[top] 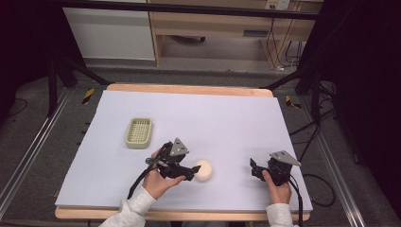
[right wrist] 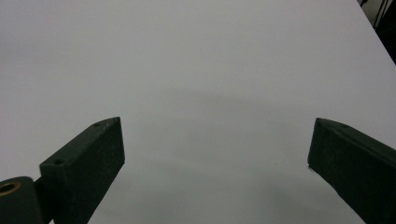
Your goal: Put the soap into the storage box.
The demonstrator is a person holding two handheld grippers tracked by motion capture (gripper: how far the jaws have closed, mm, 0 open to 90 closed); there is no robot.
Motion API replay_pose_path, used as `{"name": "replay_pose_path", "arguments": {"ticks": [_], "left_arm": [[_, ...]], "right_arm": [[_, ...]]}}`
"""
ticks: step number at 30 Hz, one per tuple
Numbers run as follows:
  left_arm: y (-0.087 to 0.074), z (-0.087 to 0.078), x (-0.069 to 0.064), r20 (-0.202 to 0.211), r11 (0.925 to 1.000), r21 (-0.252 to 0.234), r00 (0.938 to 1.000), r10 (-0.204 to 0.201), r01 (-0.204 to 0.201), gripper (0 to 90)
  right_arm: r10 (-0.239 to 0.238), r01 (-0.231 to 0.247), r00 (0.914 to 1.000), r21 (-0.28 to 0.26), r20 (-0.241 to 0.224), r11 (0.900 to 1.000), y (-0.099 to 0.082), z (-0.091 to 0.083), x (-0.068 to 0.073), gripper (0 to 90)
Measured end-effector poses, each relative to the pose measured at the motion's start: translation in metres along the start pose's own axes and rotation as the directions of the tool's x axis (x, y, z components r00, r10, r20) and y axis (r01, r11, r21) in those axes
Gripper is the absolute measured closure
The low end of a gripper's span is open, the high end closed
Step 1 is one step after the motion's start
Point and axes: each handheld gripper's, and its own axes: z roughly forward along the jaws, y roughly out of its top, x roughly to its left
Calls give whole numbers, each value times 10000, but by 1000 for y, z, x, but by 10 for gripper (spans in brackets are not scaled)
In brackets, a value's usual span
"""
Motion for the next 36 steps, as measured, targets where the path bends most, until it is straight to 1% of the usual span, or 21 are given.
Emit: {"name": "replay_pose_path", "arguments": {"ticks": [16,22,27,36], "left_arm": [[1,15,-8,151,9993,330,9998,163,-168,202],[1,19,-10,167,9991,367,9997,200,-206,199],[1,25,-13,259,9984,483,9993,279,-291,193],[1,32,-14,243,9974,648,9993,289,-304,157]], "right_arm": [[-29,30,10000,-17,11,10000,0,0,0,41],[-35,35,10000,-13,-6,10000,0,0,0,41],[-34,34,10000,-10,-9,10000,0,0,0,41],[-40,40,10000,-15,-5,10000,0,0,0,41]]}}
